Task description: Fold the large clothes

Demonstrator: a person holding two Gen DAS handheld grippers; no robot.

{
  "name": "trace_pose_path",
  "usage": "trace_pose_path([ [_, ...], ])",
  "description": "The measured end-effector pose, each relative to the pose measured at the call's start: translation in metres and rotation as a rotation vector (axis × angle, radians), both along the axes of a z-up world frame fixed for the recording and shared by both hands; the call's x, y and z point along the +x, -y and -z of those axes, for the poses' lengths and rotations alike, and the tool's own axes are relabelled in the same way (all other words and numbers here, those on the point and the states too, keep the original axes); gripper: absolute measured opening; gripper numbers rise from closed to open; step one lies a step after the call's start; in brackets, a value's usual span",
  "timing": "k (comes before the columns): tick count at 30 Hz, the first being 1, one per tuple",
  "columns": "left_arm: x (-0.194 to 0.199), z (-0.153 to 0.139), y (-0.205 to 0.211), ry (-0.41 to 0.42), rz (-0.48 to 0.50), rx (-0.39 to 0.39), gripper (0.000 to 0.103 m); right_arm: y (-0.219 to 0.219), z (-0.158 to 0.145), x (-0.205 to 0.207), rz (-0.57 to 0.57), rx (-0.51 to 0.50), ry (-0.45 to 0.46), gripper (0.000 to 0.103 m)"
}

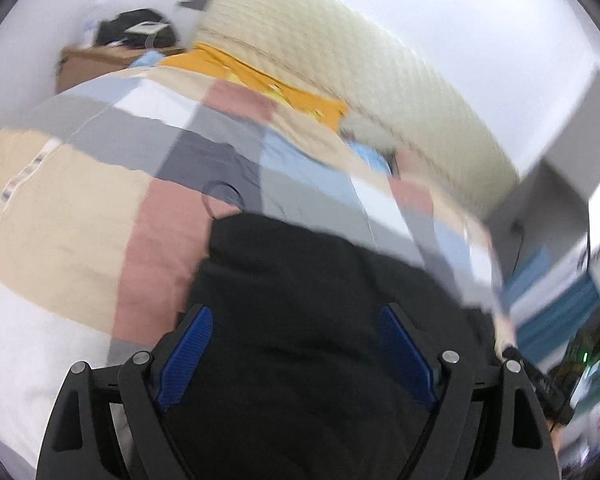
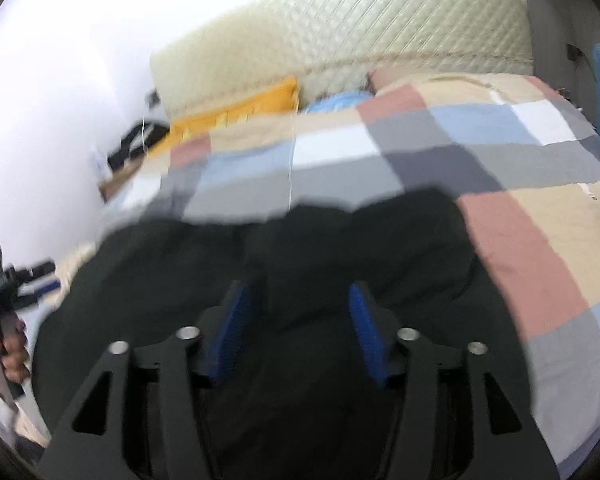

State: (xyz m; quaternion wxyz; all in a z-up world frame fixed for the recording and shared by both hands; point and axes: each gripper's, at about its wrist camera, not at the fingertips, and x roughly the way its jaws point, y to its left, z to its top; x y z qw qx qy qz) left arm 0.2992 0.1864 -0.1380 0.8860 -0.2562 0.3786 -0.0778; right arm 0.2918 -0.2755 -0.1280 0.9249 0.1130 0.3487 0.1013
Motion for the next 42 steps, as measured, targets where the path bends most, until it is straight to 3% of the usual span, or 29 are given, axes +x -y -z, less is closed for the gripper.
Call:
trace_pose_path([
  [1, 0.000, 0.002, -0.008, -0.006, -0.022, -0.015, 0.086, 0.006, -0.005, 0.001, 0.011, 0.005, 0.010, 0.080],
  [2, 0.002, 0.005, -0.014, -0.019, -0.038, -0.016, 0.086, 0.013, -0.010, 0.003, 0.025, 0.004, 0.019, 0.084],
  [5, 0.010, 0.021, -0.024, -0.085, -0.061, -0.011, 0.085, 0.037, -0.010, 0.012, 0.085, -0.006, -0.023, 0.084],
  [8, 0.021, 0.043, -0.029, -0.167, -0.049, -0.038, 0.084, 0.066, 0.005, 0.023, 0.112, 0.081, -0.099, 0.087],
  [14, 0.028, 0.062, -0.030, -0.219, -0.035, -0.117, 0.083, 0.092, 0.068, 0.046, 0.108, 0.202, -0.273, 0.087],
  [17, 0.030, 0.067, -0.026, -0.225, -0.015, -0.130, 0.070, 0.086, 0.077, 0.052, 0.074, 0.242, -0.259, 0.086],
  [19, 0.030, 0.063, -0.023, -0.203, -0.012, -0.107, 0.055, 0.074, 0.069, 0.051, 0.050, 0.192, -0.223, 0.068],
  [20, 0.030, 0.062, -0.022, -0.198, -0.014, -0.103, 0.044, 0.069, 0.066, 0.051, 0.045, 0.162, -0.216, 0.062],
  [21, 0.029, 0.060, -0.021, -0.189, -0.021, -0.095, 0.032, 0.062, 0.062, 0.050, 0.032, 0.120, -0.208, 0.049],
  [22, 0.029, 0.057, -0.020, -0.180, -0.029, -0.079, 0.027, 0.056, 0.058, 0.050, 0.019, 0.090, -0.197, 0.036],
  [25, 0.029, 0.048, -0.020, -0.133, -0.068, -0.061, 0.014, 0.047, 0.045, 0.048, -0.009, 0.024, -0.171, 0.010],
  [28, 0.022, 0.028, -0.022, -0.034, -0.097, -0.050, 0.011, 0.047, 0.026, 0.045, 0.006, -0.014, -0.107, 0.006],
  [32, 0.003, -0.011, -0.022, 0.125, -0.125, -0.071, 0.011, 0.060, -0.017, 0.038, 0.028, 0.042, 0.047, 0.006],
  [35, -0.003, -0.029, -0.018, 0.187, -0.158, -0.037, 0.011, 0.057, -0.042, 0.040, 0.032, 0.039, 0.118, 0.005],
  [38, 0.008, -0.025, -0.016, 0.155, -0.185, -0.005, 0.011, 0.054, -0.034, 0.057, 0.052, 0.024, 0.094, 0.006],
  [42, 0.025, 0.002, -0.018, 0.038, -0.194, -0.007, 0.011, 0.053, 0.007, 0.077, 0.055, -0.027, -0.004, 0.006],
])
